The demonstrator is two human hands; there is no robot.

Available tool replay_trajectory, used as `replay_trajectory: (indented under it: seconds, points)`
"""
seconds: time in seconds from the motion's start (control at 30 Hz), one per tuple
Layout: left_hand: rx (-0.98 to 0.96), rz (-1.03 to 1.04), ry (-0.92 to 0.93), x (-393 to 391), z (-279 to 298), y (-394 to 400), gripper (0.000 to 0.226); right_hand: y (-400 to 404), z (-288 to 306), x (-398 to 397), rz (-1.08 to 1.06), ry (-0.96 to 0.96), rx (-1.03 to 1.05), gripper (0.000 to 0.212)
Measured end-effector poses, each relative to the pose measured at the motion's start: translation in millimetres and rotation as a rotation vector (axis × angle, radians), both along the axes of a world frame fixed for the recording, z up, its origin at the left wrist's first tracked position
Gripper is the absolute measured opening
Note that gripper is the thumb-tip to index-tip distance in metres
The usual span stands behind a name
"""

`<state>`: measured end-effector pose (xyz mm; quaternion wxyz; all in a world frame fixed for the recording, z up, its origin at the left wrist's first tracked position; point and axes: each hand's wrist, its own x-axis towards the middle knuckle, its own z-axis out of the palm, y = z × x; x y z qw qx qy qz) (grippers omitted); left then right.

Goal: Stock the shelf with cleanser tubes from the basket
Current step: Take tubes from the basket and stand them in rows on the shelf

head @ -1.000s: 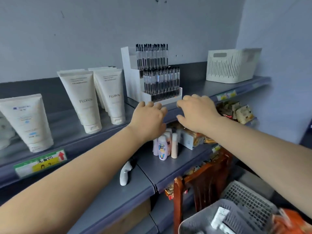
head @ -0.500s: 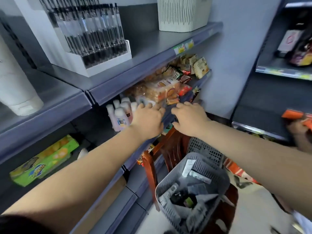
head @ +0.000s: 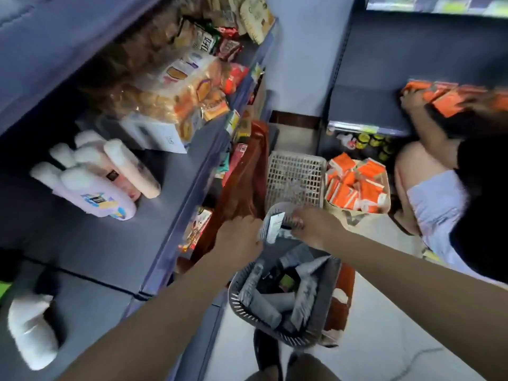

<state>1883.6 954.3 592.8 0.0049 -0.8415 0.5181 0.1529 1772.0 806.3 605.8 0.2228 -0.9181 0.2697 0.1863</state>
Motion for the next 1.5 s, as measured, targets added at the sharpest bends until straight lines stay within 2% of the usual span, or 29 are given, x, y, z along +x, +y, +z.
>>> replay_trajectory:
  seconds: [0.1, 0.23, 0.43, 0.5, 0.57, 0.63, 0.7, 0.87, 1.07, 1.13, 1.2, 1.33, 1.43, 1.5]
  points:
    - [0.063, 0.011, 0.112, 0, -33, -5, 0.028, -3, -42, -8, -0.152, 0.069, 0.152, 0.019]
    - [0.125, -0.002, 0.214, -5, -79, -11, 0.023, -4, -90, -19, -0.35, 0.134, 0.308, 0.037]
    - [0.156, 0.185, 0.398, -9, -148, -28, 0.023, -16, -159, -24, -0.531, 0.203, 0.431, 0.051]
    - [0.159, 0.28, 0.485, -10, -175, -37, 0.028, -21, -181, -22, -0.571, 0.187, 0.445, 0.045]
    - [0.179, 0.385, 0.558, -11, -204, -47, 0.049, -27, -204, -20, -0.62, 0.162, 0.466, 0.039]
    - [0.198, 0.429, 0.566, -11, -229, -58, 0.059, -34, -228, -17, -0.668, 0.136, 0.491, 0.031]
    - [0.197, 0.476, 0.601, -11, -253, -69, 0.061, -42, -256, -15, -0.726, 0.11, 0.501, 0.016]
    - [0.089, 0.636, 0.729, -9, -312, -89, 0.071, -64, -313, -6, -0.972, 0.009, 0.54, 0.025]
    - [-0.071, 0.859, 0.751, -8, -359, -113, 0.059, -82, -375, 8, -1.299, -0.2, 0.614, 0.022]
    - [-0.094, 0.876, 0.692, -13, -369, -113, 0.056, -81, -391, 12, -1.371, -0.255, 0.641, 0.021]
    - [-0.136, 0.873, 0.666, -18, -372, -112, 0.045, -76, -404, 14, -1.463, -0.317, 0.698, 0.031]
    - [-0.088, 0.676, 0.621, -21, -371, -110, 0.029, -72, -411, 16, -1.566, -0.434, 0.792, 0.04]
    - [-0.113, 0.61, 0.618, -16, -373, -112, 0.033, -75, -421, 15, -1.586, -0.458, 0.815, 0.047]
    - [-0.138, 0.67, 0.677, -12, -374, -116, 0.042, -78, -431, 11, -1.627, -0.464, 0.817, 0.037]
